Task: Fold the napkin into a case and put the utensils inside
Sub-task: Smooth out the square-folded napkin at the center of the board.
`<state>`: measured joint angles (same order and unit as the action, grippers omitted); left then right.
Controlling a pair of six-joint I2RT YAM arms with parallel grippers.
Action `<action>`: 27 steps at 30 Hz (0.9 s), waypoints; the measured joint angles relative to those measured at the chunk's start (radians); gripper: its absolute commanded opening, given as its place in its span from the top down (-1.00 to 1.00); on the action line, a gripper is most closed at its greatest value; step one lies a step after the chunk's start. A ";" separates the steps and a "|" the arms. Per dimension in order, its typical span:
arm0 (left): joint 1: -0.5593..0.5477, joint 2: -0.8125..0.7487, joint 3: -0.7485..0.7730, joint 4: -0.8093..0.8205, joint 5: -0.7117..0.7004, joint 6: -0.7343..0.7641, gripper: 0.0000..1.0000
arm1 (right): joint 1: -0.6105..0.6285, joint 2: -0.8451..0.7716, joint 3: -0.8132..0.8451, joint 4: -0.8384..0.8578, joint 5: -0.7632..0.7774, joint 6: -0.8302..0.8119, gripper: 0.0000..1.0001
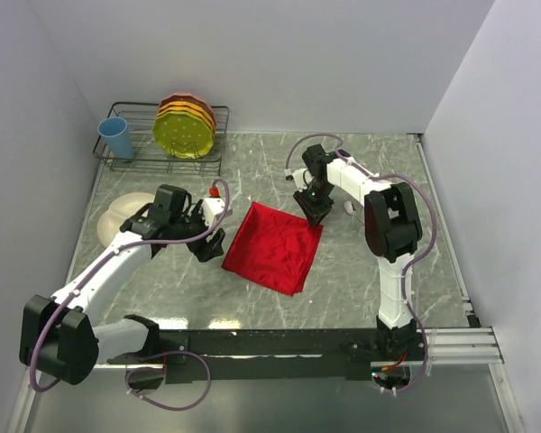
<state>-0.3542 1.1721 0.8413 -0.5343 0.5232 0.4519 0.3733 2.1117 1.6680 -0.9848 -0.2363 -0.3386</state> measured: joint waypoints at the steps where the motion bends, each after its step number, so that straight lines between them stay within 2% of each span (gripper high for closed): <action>1: 0.000 0.003 0.000 0.000 -0.001 0.000 -0.50 | 0.000 0.005 0.000 -0.001 0.000 0.000 0.35; 3: 0.000 0.005 -0.004 0.004 -0.004 0.000 -0.50 | 0.000 0.013 0.000 -0.005 0.000 0.000 0.36; 6: 0.000 0.008 -0.004 0.007 -0.005 0.000 -0.49 | 0.000 0.022 0.000 -0.008 0.001 -0.003 0.51; 10: 0.000 0.016 -0.004 0.007 -0.012 0.001 -0.49 | 0.000 0.023 0.007 -0.015 0.009 -0.008 0.89; 12: 0.000 0.018 -0.004 0.007 -0.017 0.003 -0.49 | 0.000 0.023 0.025 -0.023 0.011 -0.009 1.00; 23: 0.000 0.028 -0.004 0.006 -0.018 0.026 -0.48 | 0.000 0.025 0.101 -0.049 0.038 -0.044 1.00; 26: 0.000 0.043 -0.004 0.005 -0.023 0.034 -0.49 | 0.000 0.032 0.097 -0.051 0.048 -0.053 0.93; 27: 0.000 0.050 -0.004 0.006 -0.024 0.035 -0.49 | 0.000 0.034 0.093 -0.050 0.052 -0.055 0.85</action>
<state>-0.3542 1.2217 0.8371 -0.5285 0.4995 0.4870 0.3733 2.1460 1.7607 -1.0344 -0.1841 -0.3935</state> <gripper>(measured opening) 0.743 0.017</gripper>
